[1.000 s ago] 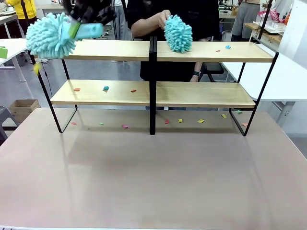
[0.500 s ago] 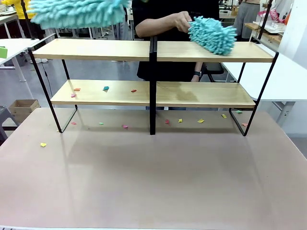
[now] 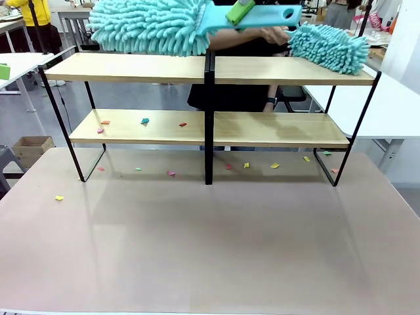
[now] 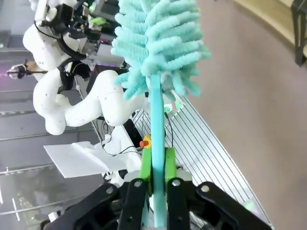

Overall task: Clean the shelves.
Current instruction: Clean a randomly selected level of the Shelf with the Duster.

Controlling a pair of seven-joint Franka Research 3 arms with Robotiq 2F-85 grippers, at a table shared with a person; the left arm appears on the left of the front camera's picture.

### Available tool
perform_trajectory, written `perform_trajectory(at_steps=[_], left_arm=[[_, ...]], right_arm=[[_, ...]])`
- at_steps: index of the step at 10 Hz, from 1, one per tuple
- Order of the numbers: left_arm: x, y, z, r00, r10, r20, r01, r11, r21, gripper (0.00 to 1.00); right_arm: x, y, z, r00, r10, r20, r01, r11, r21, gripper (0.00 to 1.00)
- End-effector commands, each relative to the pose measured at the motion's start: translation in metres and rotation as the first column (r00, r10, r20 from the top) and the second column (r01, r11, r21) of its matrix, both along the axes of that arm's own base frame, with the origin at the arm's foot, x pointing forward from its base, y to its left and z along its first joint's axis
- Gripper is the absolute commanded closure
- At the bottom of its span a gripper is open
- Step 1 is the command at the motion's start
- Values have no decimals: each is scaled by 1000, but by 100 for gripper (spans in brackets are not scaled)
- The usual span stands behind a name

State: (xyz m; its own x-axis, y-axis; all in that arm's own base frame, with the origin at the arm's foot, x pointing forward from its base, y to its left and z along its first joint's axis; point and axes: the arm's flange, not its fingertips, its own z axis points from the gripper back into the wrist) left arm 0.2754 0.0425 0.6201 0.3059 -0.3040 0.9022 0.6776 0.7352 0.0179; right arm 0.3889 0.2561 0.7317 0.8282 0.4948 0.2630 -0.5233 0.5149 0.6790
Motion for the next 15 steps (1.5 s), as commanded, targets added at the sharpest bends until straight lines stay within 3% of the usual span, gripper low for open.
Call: perform_trajectory(at_steps=[1, 4, 6, 7, 8, 10, 12, 14, 15], left_arm=[[0, -1, -1, 1000, 8, -5, -8, 1000, 6, 0], [0, -1, -1, 1000, 8, -5, -8, 1000, 6, 0], [0, -1, -1, 1000, 8, -5, -8, 1000, 6, 0], [0, -1, -1, 1000, 8, -5, -8, 1000, 6, 0], [0, -1, -1, 1000, 8, -5, -8, 1000, 6, 0], [0, -1, -1, 1000, 8, -5, -8, 1000, 6, 0], [0, -1, -1, 1000, 8, -5, -8, 1000, 6, 0], [0, -1, -1, 1000, 8, -5, -8, 1000, 6, 0], [0, -1, -1, 1000, 8, -5, -8, 1000, 6, 0]], right_arm=[[7, -5, 5, 1000, -5, -2, 5, 1000, -2, 88], [-11, -2, 7, 998, 47, 32, -46, 999, -25, 88], [-18, -49, 36, 999, 36, -15, -37, 998, -56, 88], [-36, -77, 54, 1000, 19, -20, -20, 998, -54, 88], [-62, -96, 67, 995, 7, -104, -9, 1000, -20, 88], [-131, -123, 70, 991, 29, -129, -42, 994, -98, 88], [-175, -165, 68, 980, 9, -198, -32, 993, -115, 88], [-213, -210, 59, 966, -157, -205, 93, 953, -290, 88], [-216, -218, 47, 945, -272, -180, 186, 903, -387, 88]])
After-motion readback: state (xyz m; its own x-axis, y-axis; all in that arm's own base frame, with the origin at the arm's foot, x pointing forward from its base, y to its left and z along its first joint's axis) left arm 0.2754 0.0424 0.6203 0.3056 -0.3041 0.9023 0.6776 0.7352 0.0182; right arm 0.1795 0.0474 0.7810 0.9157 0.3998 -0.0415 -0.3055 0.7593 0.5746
